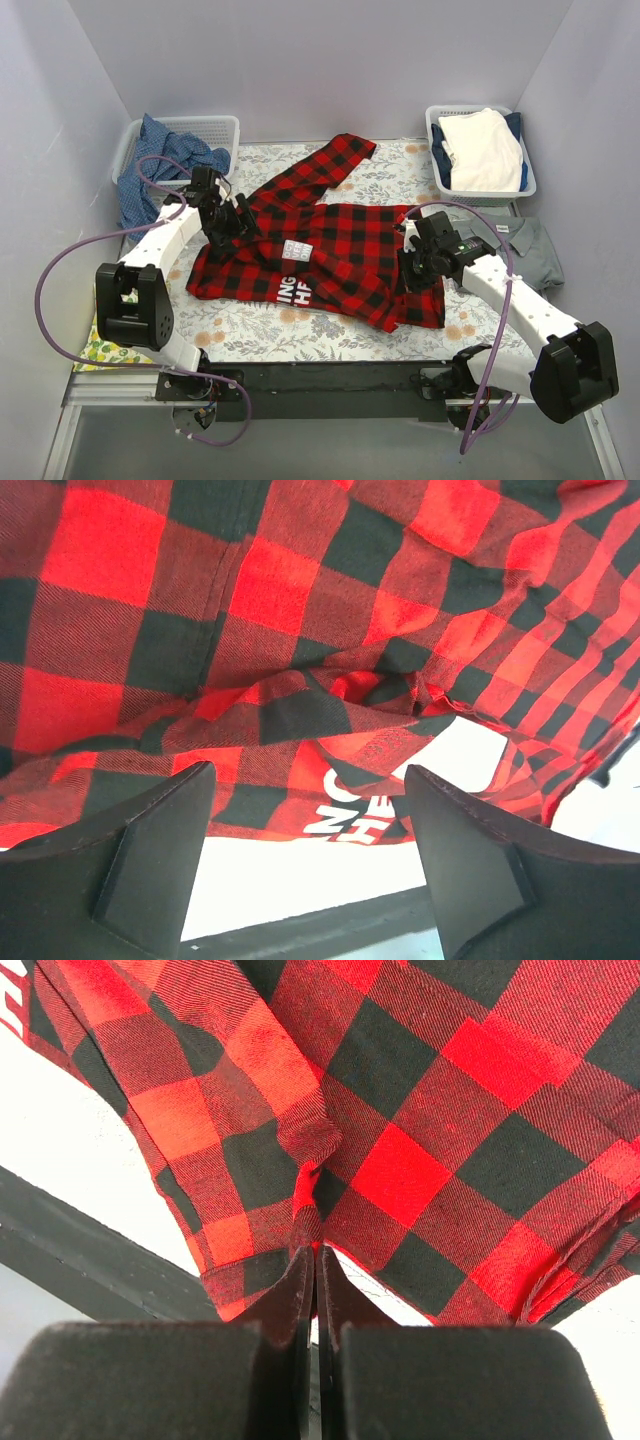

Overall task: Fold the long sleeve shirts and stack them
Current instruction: Fold the shirt

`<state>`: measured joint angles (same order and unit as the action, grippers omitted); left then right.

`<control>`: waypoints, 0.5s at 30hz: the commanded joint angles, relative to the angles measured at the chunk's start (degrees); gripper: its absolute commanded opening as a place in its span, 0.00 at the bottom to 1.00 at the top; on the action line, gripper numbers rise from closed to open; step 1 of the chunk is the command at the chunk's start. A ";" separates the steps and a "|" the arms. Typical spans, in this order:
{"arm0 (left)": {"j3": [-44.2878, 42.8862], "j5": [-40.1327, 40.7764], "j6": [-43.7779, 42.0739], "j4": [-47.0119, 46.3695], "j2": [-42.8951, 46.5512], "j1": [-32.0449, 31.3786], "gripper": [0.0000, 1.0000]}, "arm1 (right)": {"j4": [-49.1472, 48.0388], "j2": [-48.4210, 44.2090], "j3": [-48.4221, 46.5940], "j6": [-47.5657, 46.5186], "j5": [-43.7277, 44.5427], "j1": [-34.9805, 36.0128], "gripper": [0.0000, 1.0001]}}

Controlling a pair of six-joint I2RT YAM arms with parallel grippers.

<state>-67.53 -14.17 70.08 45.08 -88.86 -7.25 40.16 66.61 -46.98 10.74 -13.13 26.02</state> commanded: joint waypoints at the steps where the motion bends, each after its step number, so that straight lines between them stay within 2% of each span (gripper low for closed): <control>1: -1.73 -2.08 5.05 2.38 -1.93 0.21 0.76 | -0.61 -0.60 -1.01 -0.20 1.08 0.26 0.01; 6: -0.76 1.42 7.60 0.10 -3.07 0.21 0.75 | -1.05 -0.87 -1.71 -0.72 1.61 0.26 0.01; 12: -0.59 4.07 11.56 -5.69 -6.06 0.39 0.65 | -1.23 -3.50 -2.85 -2.39 1.96 0.26 0.01; 15: -2.08 4.86 12.01 -5.70 -7.82 0.48 0.59 | -1.49 -4.90 -4.95 -4.50 2.14 0.26 0.01</control>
<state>-67.77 -11.60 79.72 41.85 -95.74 -7.22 40.21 64.77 -47.40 9.34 -11.70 26.02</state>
